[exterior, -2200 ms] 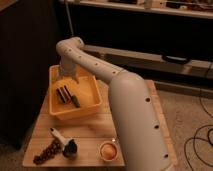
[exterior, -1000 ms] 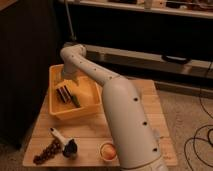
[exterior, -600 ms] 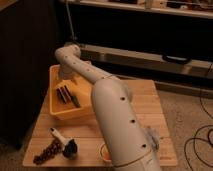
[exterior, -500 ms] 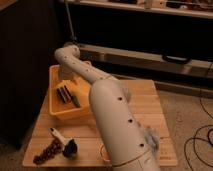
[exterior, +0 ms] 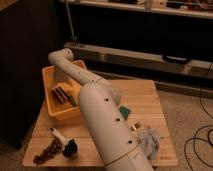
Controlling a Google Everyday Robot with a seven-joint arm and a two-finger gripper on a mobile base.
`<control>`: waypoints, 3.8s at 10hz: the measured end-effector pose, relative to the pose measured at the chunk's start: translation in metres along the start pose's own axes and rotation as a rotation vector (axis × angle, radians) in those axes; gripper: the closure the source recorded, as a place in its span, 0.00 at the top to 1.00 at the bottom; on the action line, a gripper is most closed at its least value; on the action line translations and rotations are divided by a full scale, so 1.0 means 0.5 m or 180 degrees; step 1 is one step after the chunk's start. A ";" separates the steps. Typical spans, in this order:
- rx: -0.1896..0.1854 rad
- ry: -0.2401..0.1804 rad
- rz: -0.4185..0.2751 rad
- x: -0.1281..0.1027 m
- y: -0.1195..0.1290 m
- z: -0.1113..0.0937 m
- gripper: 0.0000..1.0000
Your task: Wipe table surface with eraser
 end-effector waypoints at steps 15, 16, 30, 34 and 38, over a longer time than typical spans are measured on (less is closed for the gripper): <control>-0.0261 -0.0108 0.0005 -0.028 0.029 0.075 0.05; -0.0246 -0.0113 0.0054 -0.028 0.035 0.074 0.01; 0.0156 0.0197 0.0897 -0.053 0.384 -0.351 0.00; 0.0035 0.0088 0.1371 -0.142 0.522 -0.305 0.00; -0.0006 -0.0042 0.1638 -0.240 0.543 -0.172 0.00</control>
